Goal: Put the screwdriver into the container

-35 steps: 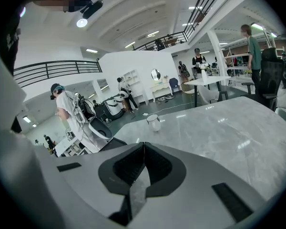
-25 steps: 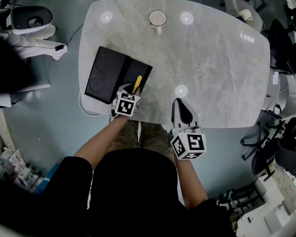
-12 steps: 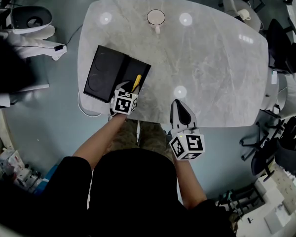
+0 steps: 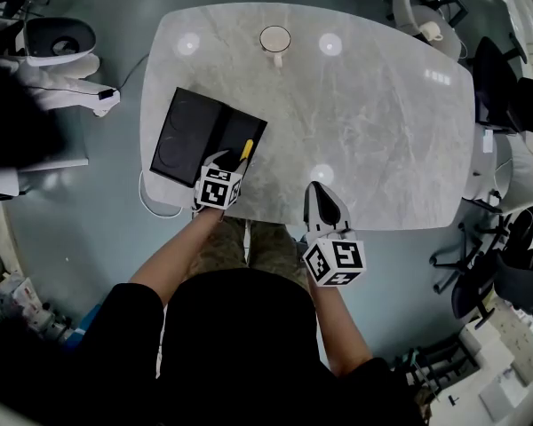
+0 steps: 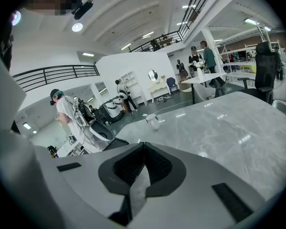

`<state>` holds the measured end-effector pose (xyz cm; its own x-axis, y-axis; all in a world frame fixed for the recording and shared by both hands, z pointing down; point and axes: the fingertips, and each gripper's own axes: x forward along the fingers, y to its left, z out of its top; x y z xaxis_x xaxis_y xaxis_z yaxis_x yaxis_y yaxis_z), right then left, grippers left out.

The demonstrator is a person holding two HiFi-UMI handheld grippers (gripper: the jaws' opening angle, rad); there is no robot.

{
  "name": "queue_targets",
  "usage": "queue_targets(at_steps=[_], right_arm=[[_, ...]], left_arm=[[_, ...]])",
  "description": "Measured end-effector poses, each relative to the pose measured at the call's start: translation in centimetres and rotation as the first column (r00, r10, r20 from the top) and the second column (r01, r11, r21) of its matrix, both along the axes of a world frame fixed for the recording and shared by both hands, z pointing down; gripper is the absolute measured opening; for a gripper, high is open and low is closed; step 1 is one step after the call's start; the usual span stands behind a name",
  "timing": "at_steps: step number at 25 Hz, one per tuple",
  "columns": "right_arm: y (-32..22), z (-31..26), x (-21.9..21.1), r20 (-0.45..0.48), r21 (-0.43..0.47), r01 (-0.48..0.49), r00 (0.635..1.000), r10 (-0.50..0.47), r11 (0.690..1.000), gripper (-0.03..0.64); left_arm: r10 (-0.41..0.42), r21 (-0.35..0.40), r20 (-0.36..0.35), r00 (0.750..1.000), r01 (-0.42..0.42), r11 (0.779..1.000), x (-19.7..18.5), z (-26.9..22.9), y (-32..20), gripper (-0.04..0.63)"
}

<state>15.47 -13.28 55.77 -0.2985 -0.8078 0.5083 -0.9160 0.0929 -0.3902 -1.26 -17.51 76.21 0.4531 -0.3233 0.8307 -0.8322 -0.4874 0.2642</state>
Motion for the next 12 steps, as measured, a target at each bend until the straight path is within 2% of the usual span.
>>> queue_targets(at_steps=[7, 12], right_arm=[[0.6, -1.2, -0.2, -0.017, 0.027, 0.03, 0.999, -0.03, 0.999, 0.012], [1.0, -2.8, -0.9, -0.027, 0.068, 0.079, 0.997, -0.077, 0.995, 0.012]], left_arm=[[-0.014, 0.031, -0.016, 1.0, 0.015, 0.999, -0.3, -1.7, 0.3, 0.188], [-0.057, 0.084, -0.045, 0.997, 0.061, 0.995, -1.0, -5.3, 1.2, 0.189]])
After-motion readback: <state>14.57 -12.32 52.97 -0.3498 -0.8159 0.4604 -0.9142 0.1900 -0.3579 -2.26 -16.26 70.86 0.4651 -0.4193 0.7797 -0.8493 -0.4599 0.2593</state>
